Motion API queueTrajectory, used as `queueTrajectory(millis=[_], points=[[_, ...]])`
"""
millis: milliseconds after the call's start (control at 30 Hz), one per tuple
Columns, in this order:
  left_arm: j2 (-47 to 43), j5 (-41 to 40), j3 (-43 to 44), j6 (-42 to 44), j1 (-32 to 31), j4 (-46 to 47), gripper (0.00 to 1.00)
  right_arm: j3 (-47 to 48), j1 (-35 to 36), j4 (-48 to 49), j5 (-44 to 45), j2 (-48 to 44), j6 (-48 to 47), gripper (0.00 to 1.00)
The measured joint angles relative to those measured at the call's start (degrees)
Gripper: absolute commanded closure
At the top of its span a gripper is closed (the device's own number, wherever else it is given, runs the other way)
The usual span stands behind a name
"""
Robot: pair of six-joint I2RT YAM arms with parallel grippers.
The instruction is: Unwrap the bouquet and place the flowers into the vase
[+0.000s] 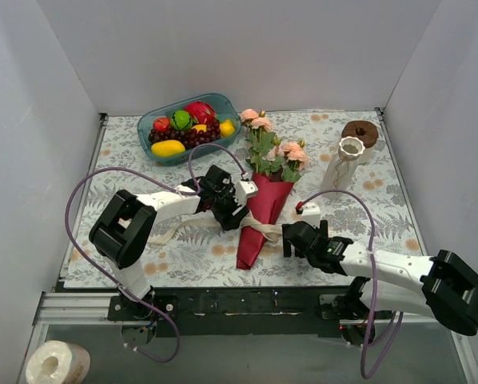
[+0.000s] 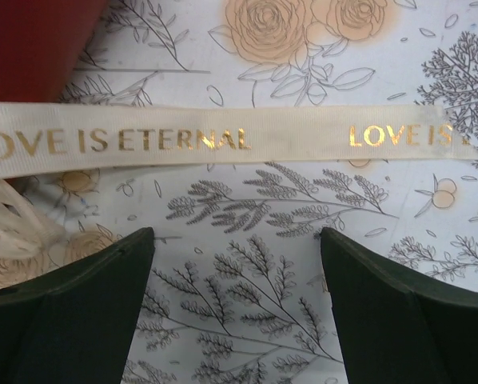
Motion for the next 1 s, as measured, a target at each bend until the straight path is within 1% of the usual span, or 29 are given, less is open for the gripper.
queueTrajectory(millis=[67,100,167,200,267,300,600,867,1000], points=[[-0.07,-0.61,-0.39,0.28,0.00,0.68,0.47,0.20,0.00,1.70,0.31,2.01,0.37,0.07],[-0.13,-0.94,-0.55,0.35,0.00,0.92,0.52,0.46,0.00,2.29,0.44,2.80,0.55,0.07],[-0.33,-1.51,-1.01,0.48,0.00,1.51,0.59,0.98,0.00,4.66,0.94,4.85,0.52,0.06],[-0.48,-1.79,-1.25,0.57,0.00,1.70,0.67,1.16,0.00,5.75,1.09,5.68,0.39,0.06],[-0.85,-2.49,-1.77,0.63,-0.02,1.92,0.77,1.31,0.00,8.17,1.27,7.08,-0.48,0.05],[-1.07,-2.62,-2.01,0.46,0.00,1.95,1.00,1.38,0.00,9.38,1.29,7.80,-1.07,0.05],[-1.79,-4.63,-2.19,0.04,-0.13,0.48,1.00,2.14,-0.33,18.99,0.39,12.76,-9.14,0.04],[-1.53,-6.12,-0.85,0.04,-0.22,-2.38,1.00,2.12,-1.11,22.93,-2.36,13.86,-16.04,0.04],[-0.94,-6.75,0.00,0.04,-0.22,-2.89,1.00,2.75,-1.73,25.68,-4.17,15.96,-18.01,0.09]])
